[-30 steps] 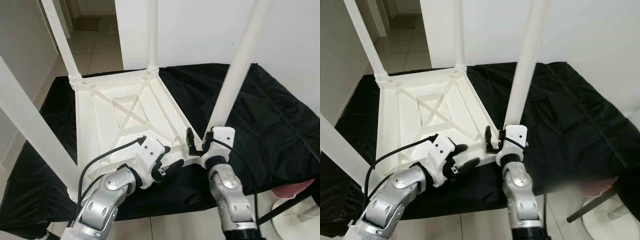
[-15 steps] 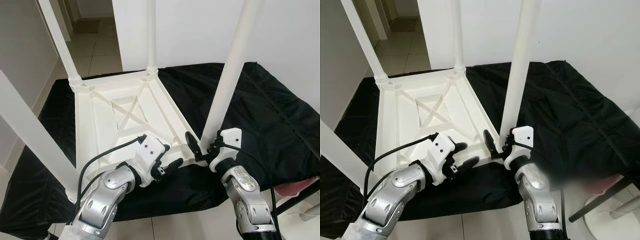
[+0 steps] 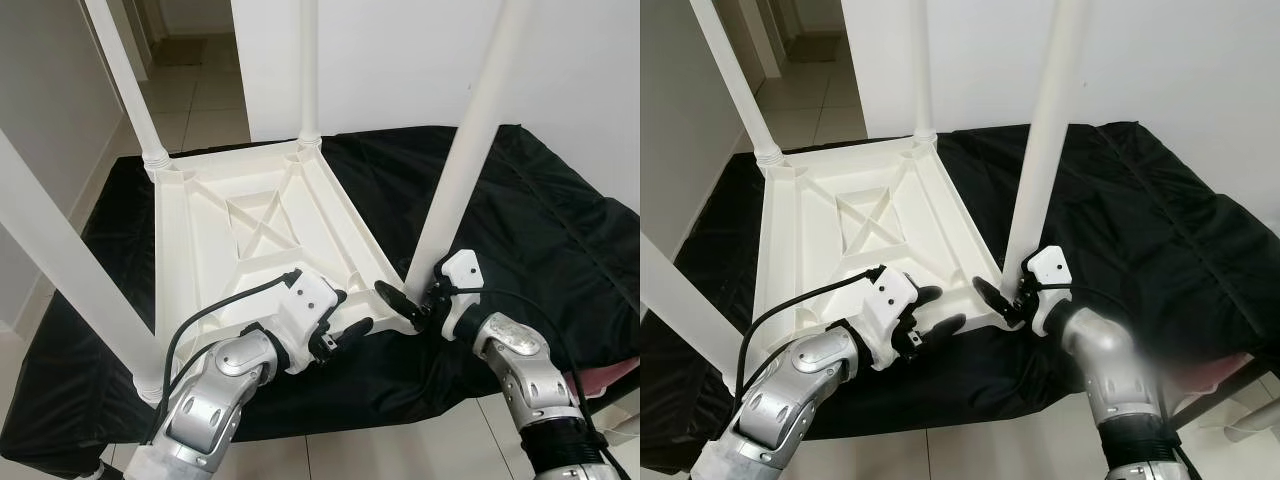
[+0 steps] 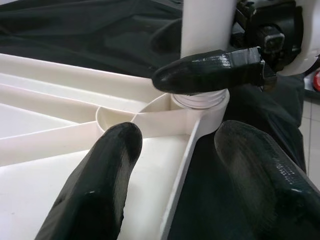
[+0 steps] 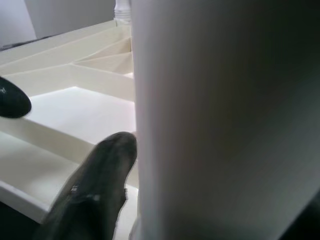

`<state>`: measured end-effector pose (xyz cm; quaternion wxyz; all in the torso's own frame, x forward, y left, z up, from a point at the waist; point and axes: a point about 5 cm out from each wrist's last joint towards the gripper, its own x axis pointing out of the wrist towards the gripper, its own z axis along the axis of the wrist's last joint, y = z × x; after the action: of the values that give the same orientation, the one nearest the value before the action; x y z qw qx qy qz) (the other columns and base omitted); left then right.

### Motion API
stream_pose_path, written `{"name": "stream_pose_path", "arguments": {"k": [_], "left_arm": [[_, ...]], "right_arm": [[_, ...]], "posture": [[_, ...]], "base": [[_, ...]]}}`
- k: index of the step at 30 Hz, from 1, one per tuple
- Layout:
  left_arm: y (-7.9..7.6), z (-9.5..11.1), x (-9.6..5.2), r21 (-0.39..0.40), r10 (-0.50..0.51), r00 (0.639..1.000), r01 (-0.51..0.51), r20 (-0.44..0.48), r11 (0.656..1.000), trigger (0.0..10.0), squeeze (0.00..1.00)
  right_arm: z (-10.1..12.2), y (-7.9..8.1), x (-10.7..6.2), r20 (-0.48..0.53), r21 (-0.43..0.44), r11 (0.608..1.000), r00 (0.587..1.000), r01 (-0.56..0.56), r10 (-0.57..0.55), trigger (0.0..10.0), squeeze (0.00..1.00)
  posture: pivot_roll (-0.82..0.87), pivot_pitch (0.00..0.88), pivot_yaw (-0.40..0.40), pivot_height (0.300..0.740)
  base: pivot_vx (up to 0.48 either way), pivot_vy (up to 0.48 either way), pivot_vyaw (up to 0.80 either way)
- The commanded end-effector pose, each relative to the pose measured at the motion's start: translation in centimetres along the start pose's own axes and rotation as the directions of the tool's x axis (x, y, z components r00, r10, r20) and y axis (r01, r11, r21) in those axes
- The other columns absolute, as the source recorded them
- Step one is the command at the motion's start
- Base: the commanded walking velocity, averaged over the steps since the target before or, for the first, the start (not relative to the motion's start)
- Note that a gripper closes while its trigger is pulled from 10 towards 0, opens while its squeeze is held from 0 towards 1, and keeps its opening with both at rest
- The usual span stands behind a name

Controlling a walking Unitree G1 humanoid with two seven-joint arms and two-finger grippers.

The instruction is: Building children table

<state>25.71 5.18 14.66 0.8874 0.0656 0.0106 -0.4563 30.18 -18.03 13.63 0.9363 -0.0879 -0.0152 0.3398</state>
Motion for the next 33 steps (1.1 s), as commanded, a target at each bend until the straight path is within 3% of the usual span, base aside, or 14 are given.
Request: {"name": "stream_pose_path", "arguments": {"k": [1, 6, 7, 8, 9, 15, 20, 22, 24, 27, 29, 30, 33], "left_arm": [[0.2, -0.4, 0.0, 0.010, 0.028, 0.999, -0.028, -0.019, 1.000, 10.0, 0.00], [0.0, -0.5, 0.0, 0.008, 0.025, 0.999, -0.025, -0.020, 1.000, 10.0, 0.00], [0.0, -0.6, 0.0, 0.009, 0.024, 0.999, -0.024, -0.021, 1.000, 10.0, 0.00], [0.0, -0.6, 0.0, 0.009, 0.024, 0.999, -0.024, -0.021, 1.000, 10.0, 0.00], [-0.1, -0.6, 0.0, 0.009, 0.023, 0.999, -0.023, -0.023, 1.000, 10.0, 0.00], [-0.3, -0.8, -0.1, 0.008, 0.017, 0.999, -0.017, -0.028, 1.000, 10.0, 0.00], [-0.4, -0.9, -0.1, 0.005, 0.014, 1.000, -0.014, -0.028, 1.000, 10.0, 0.00], [-0.5, -1.0, -0.1, 0.004, 0.011, 1.000, -0.011, -0.029, 1.000, 10.0, 0.00], [-0.5, -1.0, -0.1, 0.004, 0.011, 1.000, -0.011, -0.029, 1.000, 10.0, 0.00], [-0.7, -1.1, -0.1, 0.001, 0.002, 0.999, -0.002, -0.032, 1.000, 10.0, 0.00], [-0.7, -1.1, -0.1, 0.002, 0.002, 0.999, -0.002, -0.033, 1.000, 10.0, 0.00], [-0.6, -1.1, -0.1, 0.002, 0.003, 0.999, -0.003, -0.032, 1.000, 10.0, 0.00], [-0.6, -1.0, -0.1, -0.001, 0.005, 1.000, -0.005, -0.029, 1.000, 10.0, 0.00]], "right_arm": [[-0.3, 0.2, 0.3, -0.013, -0.018, 0.999, 0.999, -0.048, 0.048, 0.0, 0.00], [-0.6, 0.3, 0.2, -0.024, -0.019, 0.997, 0.997, -0.072, 0.071, 0.0, 0.00], [-0.7, 0.3, 0.2, -0.024, -0.018, 0.997, 0.997, -0.072, 0.072, 3.4, 0.00], [-0.7, 0.3, 0.2, -0.024, -0.018, 0.997, 0.997, -0.072, 0.072, 3.4, 0.00], [-0.7, 0.3, 0.2, -0.021, -0.009, 0.998, 0.998, -0.066, 0.066, 10.0, 0.00], [-0.5, 0.8, 0.3, 0.024, 0.064, 0.998, 1.000, -0.015, 0.013, 10.0, 0.00], [-0.6, 1.5, 0.4, 0.026, 0.082, 0.995, 0.998, 0.057, -0.060, 10.0, 0.00], [-0.7, 1.7, 0.5, 0.011, 0.079, 0.987, 0.990, 0.140, -0.141, 10.0, 0.00], [-0.7, 1.7, 0.5, 0.011, 0.079, 0.987, 0.990, 0.140, -0.141, 10.0, 0.00], [-0.7, 3.2, 0.8, -0.004, 0.149, 0.944, 0.955, 0.295, -0.298, 10.0, 0.00], [-0.7, 3.5, 0.8, -0.006, 0.156, 0.935, 0.947, 0.318, -0.321, 10.0, 0.00], [-0.7, 4.2, 0.8, -0.021, 0.181, 0.908, 0.924, 0.378, -0.381, 10.0, 0.00], [-0.6, 5.0, 0.9, -0.028, 0.186, 0.881, 0.898, 0.436, -0.438, 10.0, 0.00]], "posture": [[-0.07, 0.000, 0.024, 0.740], [-0.08, 0.000, 0.020, 0.740], [-0.08, 0.000, 0.020, 0.740], [-0.08, 0.000, 0.020, 0.740], [-0.08, 0.000, 0.018, 0.740], [-0.08, 0.000, 0.016, 0.740], [-0.08, 0.000, 0.017, 0.740], [-0.09, 0.000, 0.018, 0.740], [-0.09, 0.000, 0.018, 0.740], [-0.09, 0.000, 0.019, 0.740], [-0.09, 0.000, 0.019, 0.740], [-0.09, 0.000, 0.017, 0.740], [-0.09, 0.000, 0.016, 0.740]], "base": [[0.000, 0.000, 0.00], [0.000, 0.000, 0.00], [0.000, 0.000, 0.00], [0.000, 0.000, 0.00], [0.000, 0.000, 0.00], [0.000, 0.000, 0.00], [0.000, 0.000, 0.00], [0.000, 0.000, 0.00], [0.000, 0.000, 0.00], [0.000, 0.000, 0.00], [0.000, 0.000, 0.00], [0.000, 0.000, 0.00], [0.000, 0.000, 0.00]]}}
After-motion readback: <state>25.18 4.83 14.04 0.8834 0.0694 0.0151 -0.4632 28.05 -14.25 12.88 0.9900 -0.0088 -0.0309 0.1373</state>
